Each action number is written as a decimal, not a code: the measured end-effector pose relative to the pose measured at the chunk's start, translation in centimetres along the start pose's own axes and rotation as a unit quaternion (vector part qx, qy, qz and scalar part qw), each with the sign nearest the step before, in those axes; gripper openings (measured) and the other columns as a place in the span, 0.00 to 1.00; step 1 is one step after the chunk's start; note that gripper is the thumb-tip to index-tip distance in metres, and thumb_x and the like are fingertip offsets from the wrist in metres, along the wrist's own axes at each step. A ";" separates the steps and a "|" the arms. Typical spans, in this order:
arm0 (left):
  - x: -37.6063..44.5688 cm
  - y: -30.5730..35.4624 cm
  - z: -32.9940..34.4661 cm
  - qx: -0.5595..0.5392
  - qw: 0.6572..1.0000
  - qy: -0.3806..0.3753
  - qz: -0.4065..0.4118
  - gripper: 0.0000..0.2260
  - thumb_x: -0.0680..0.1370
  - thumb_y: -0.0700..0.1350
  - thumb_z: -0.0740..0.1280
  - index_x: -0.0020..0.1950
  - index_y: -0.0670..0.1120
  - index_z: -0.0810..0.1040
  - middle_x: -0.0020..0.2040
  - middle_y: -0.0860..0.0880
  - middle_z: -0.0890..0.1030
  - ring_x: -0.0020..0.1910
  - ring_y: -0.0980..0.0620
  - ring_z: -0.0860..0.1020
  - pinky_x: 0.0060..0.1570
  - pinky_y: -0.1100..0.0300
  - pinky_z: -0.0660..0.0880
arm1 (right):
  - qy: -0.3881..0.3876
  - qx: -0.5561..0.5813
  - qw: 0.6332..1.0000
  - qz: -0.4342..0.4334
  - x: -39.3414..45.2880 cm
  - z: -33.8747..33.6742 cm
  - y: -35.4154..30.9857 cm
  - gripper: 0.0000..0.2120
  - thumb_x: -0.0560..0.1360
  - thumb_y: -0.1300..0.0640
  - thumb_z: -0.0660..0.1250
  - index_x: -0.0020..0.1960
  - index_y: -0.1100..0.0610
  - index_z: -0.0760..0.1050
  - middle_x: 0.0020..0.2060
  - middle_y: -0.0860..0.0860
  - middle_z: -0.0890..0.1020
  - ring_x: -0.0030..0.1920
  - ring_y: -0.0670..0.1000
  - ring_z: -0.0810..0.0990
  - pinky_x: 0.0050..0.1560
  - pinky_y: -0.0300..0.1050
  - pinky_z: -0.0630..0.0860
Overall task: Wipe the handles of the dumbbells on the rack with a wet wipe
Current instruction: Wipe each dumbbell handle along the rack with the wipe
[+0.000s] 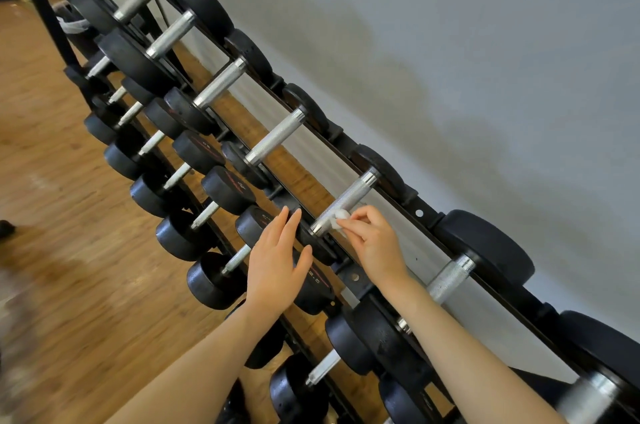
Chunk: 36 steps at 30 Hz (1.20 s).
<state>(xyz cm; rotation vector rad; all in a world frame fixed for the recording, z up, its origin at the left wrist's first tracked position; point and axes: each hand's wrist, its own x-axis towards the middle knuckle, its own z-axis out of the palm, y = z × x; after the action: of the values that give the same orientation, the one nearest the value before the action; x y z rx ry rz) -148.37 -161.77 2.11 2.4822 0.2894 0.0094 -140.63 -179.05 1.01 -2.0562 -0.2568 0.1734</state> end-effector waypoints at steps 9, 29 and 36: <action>-3.2 4.0 0.4 0.021 0.997 -0.011 0.077 0.26 0.81 0.47 0.64 0.78 0.50 0.62 0.79 0.47 0.59 0.78 0.46 0.57 0.75 0.47 0.55 | 0.080 0.047 0.993 0.080 -5.4 -3.8 -2.3 0.07 0.78 0.53 0.67 0.46 0.56 0.74 0.38 0.49 0.74 0.40 0.44 0.75 0.40 0.35 0.73; -10.7 8.6 5.8 -0.063 0.995 -0.062 0.035 0.22 0.84 0.50 0.54 0.79 0.50 0.59 0.80 0.50 0.57 0.78 0.51 0.55 0.77 0.51 0.54 | 0.213 -0.182 0.960 -0.017 -14.6 -7.9 1.3 0.07 0.76 0.62 0.68 0.54 0.61 0.81 0.47 0.48 0.72 0.45 0.46 0.74 0.44 0.32 0.75; -11.5 11.2 7.0 0.009 0.996 -0.067 0.064 0.25 0.82 0.56 0.48 0.79 0.52 0.59 0.80 0.50 0.56 0.79 0.48 0.53 0.77 0.50 0.52 | 0.280 -0.165 0.945 0.018 -13.5 -9.2 2.9 0.08 0.78 0.60 0.67 0.55 0.59 0.81 0.47 0.45 0.72 0.45 0.44 0.74 0.42 0.29 0.71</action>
<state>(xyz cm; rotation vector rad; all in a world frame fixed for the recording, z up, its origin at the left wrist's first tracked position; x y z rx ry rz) -156.72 -177.05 3.92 2.5013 0.0737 -0.1074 -151.24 -191.61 3.00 -2.3433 0.1153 -0.4610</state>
